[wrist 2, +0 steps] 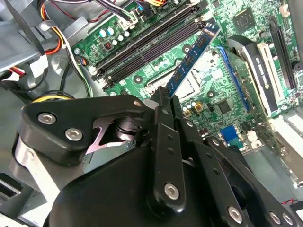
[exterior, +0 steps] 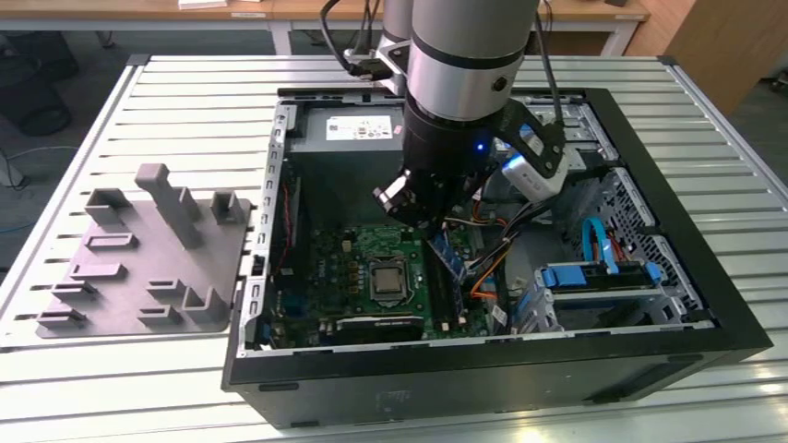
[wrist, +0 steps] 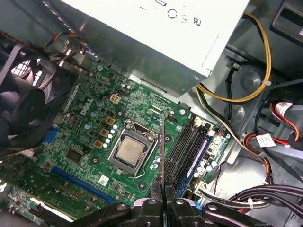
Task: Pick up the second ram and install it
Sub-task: 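Insert the second ram into the second slot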
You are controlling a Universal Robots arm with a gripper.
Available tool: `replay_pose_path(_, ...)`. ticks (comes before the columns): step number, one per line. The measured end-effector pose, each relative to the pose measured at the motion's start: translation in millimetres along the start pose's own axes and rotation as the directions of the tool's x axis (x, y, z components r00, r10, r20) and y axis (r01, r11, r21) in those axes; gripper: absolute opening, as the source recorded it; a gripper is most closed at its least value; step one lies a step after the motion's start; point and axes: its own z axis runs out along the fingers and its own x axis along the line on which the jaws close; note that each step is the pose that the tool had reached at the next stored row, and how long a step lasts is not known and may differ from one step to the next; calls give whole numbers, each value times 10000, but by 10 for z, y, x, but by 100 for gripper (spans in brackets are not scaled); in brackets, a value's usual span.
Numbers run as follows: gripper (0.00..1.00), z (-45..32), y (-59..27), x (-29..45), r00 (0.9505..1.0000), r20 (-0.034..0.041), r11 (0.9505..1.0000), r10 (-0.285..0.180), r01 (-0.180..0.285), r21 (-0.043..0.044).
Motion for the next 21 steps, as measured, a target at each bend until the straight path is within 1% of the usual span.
replay_pose_path(5, 14, 0, 0, 0, 9994, 5, 9994, 357, -357, -1)
replay_pose_path(11, 14, 1, 0, 0, 9969, 12, 9969, 790, -790, -3)
replay_pose_path(16, 14, 1, 0, 0, 9933, 17, 9933, 1155, -1155, -4)
replay_pose_path(21, 14, 1, 0, 0, 9884, 23, 9884, 1520, -1520, -7)
